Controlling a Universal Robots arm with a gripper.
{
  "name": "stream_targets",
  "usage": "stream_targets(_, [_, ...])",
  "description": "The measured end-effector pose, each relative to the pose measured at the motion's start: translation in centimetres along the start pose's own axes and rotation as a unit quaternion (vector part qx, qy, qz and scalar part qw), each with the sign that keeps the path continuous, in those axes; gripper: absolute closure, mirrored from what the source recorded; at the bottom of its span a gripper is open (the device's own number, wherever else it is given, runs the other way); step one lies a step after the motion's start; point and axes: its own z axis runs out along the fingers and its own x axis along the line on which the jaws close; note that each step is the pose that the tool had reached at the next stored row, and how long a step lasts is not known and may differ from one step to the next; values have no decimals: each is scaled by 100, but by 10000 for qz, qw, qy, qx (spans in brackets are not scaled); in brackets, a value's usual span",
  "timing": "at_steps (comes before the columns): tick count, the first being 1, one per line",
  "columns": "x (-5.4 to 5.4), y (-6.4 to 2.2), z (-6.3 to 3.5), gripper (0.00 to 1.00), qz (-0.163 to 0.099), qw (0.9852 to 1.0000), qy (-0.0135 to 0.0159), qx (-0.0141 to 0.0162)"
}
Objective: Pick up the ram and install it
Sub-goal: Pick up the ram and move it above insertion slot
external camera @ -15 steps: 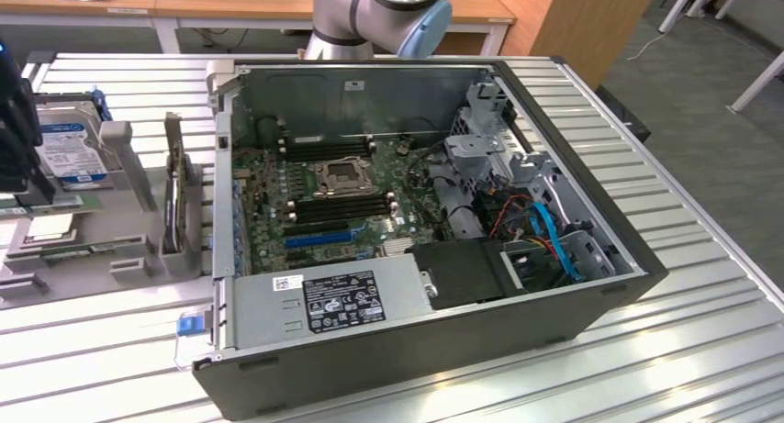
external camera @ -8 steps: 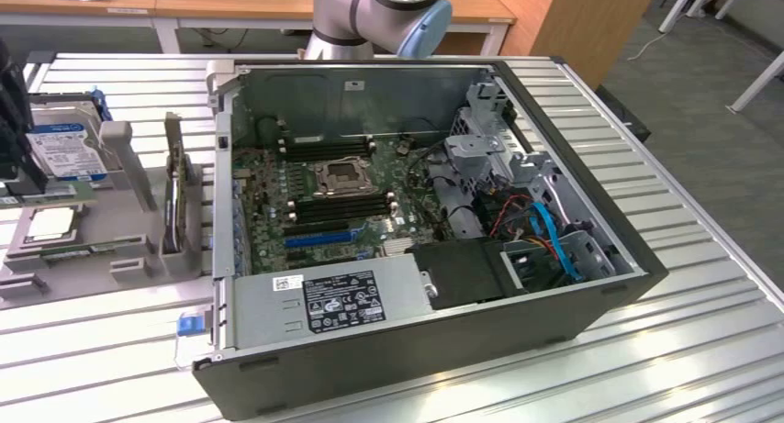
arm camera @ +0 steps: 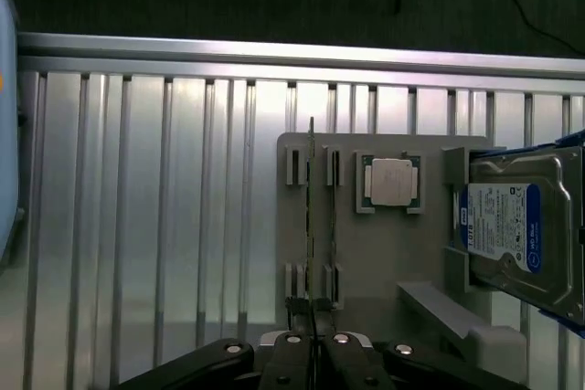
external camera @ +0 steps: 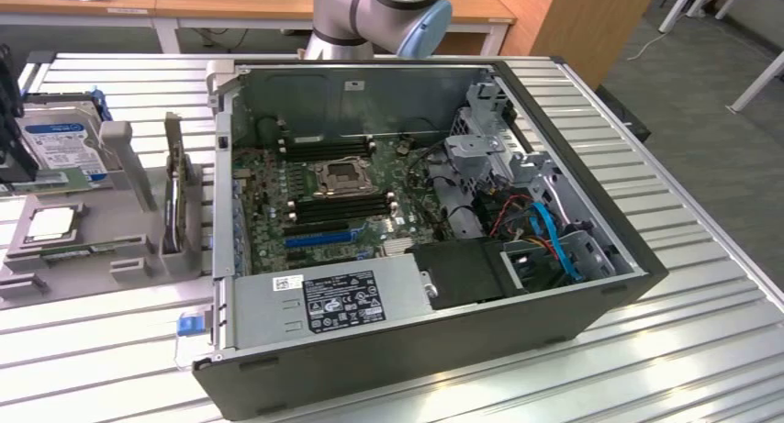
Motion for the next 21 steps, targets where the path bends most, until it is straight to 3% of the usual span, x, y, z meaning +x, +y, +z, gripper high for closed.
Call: stream_targets(21, [-14, 17, -423, 89, 0, 10000, 0, 0])
